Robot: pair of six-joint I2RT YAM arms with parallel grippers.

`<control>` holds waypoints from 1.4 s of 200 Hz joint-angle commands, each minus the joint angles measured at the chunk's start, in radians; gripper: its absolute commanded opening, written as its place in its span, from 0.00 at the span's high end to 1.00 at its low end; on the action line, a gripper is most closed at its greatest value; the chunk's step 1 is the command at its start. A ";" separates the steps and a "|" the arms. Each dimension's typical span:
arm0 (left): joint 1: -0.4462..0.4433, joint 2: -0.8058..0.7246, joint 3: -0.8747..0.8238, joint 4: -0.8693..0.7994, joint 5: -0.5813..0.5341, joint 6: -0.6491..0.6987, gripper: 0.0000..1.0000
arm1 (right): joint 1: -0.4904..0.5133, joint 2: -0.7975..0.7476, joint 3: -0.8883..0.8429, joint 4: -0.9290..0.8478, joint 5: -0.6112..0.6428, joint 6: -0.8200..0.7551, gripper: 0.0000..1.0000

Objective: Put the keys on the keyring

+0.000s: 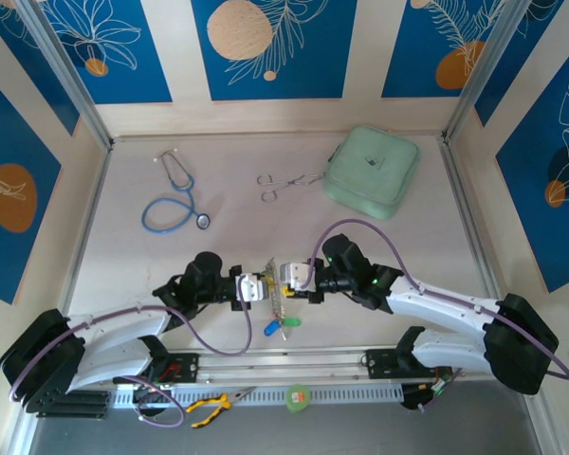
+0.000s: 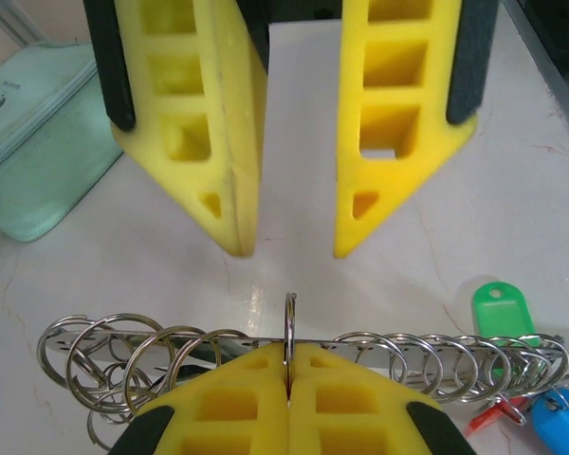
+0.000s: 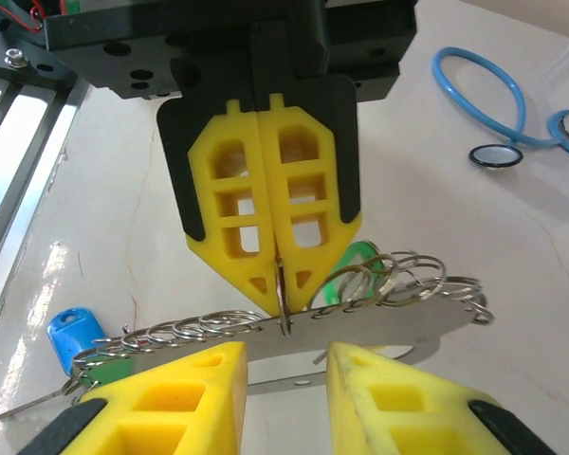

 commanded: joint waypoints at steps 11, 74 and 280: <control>-0.009 0.006 0.001 0.055 0.044 -0.006 1.00 | 0.017 0.040 0.014 0.047 -0.018 -0.005 0.74; -0.009 0.010 -0.001 0.063 0.054 -0.014 1.00 | 0.025 0.067 0.017 0.080 -0.014 -0.005 0.87; -0.009 0.013 0.001 0.070 0.026 -0.002 1.00 | 0.011 0.006 -0.009 0.063 -0.005 0.050 0.74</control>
